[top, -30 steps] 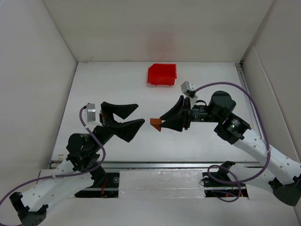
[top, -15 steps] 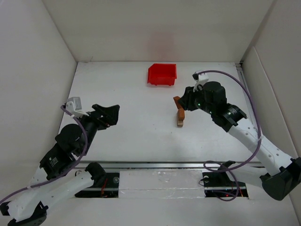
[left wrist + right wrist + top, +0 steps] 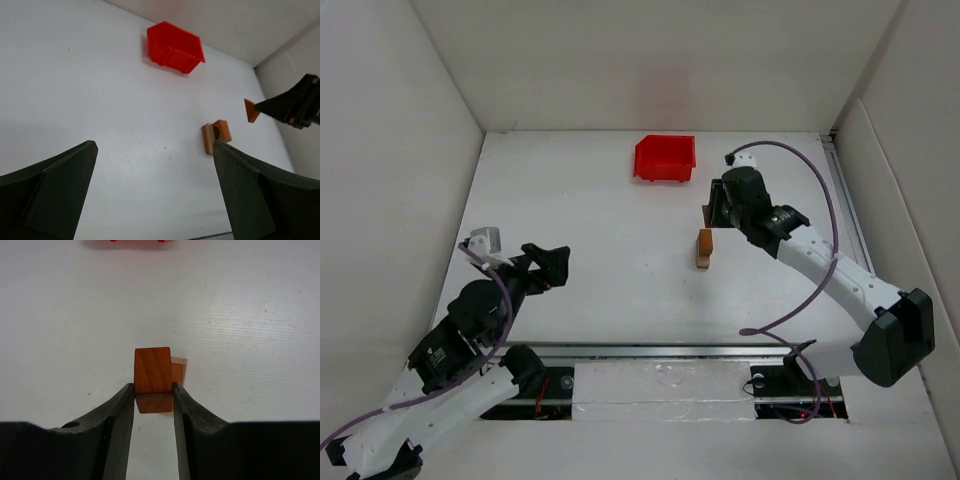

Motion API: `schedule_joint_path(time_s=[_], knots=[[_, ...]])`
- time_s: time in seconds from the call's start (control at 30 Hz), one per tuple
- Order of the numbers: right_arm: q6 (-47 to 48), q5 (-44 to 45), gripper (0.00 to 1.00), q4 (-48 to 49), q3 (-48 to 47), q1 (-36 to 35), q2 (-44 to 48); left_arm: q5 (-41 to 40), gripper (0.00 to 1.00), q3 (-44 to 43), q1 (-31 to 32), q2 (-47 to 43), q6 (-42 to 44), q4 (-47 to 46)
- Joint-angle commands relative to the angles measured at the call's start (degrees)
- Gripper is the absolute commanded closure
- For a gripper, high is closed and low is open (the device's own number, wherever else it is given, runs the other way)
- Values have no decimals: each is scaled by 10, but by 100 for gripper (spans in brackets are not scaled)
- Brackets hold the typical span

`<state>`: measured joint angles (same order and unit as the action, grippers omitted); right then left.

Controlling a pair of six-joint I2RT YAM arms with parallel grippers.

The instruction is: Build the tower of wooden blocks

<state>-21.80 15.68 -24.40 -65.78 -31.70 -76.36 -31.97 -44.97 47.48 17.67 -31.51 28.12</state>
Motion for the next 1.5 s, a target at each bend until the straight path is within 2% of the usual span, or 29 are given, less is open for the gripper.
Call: schedule_joint_path(time_s=[0.0,0.1,0.3,0.57,1.47], knots=[[-24,51,100,8,-32,-19,-21,19,1,4,-2,73,21,-8],[-42,90,100,-25,-55,-25,-52,34,1,4,-2,109,29,-15],[-61,147,100,-63,-87,-57,-85,37,1,13,-2,82,30,-24],[-88,199,100,-120,-122,-78,-126,48,1,16,-2,93,35,-26],[-60,146,100,-72,-57,-57,-141,72,1,23,-2,92,48,-41]])
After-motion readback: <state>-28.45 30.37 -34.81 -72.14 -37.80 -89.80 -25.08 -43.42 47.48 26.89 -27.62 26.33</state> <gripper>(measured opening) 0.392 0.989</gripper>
